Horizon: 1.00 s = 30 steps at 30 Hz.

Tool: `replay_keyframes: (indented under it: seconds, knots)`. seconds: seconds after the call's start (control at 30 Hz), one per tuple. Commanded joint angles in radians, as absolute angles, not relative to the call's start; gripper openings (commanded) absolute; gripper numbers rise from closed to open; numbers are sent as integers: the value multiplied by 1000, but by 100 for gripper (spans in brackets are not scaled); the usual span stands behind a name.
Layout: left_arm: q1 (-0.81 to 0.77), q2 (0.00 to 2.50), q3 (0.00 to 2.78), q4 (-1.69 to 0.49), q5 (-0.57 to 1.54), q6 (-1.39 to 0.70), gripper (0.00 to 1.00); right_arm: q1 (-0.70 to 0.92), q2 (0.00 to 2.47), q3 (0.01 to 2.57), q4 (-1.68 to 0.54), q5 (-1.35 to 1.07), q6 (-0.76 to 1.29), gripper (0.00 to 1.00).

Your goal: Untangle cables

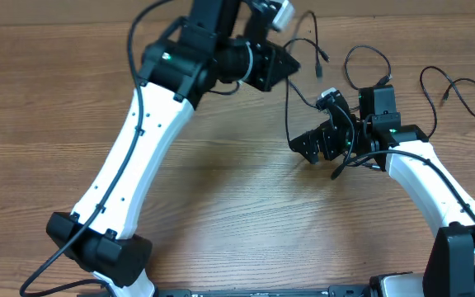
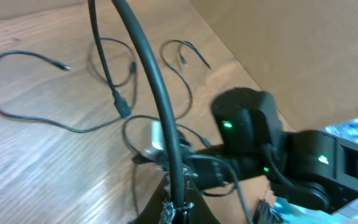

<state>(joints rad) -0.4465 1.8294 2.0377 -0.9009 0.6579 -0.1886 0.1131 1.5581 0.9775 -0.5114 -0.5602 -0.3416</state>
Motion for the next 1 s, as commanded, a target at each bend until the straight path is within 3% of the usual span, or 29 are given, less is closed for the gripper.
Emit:
replay_keyframes:
  seconds: [0.0, 0.5, 0.97]
  knots:
    - [-421, 1817, 2064, -897, 638, -207, 4, 118, 1562, 974, -506, -656, -395, 100]
    - [-419, 1818, 2064, -937, 520, -217, 4, 117, 1562, 975, -411, -585, -390, 100]
    - [-425, 1818, 2064, -871, 523, -332, 4, 129, 1562, 975, -479, -767, -481, 100]
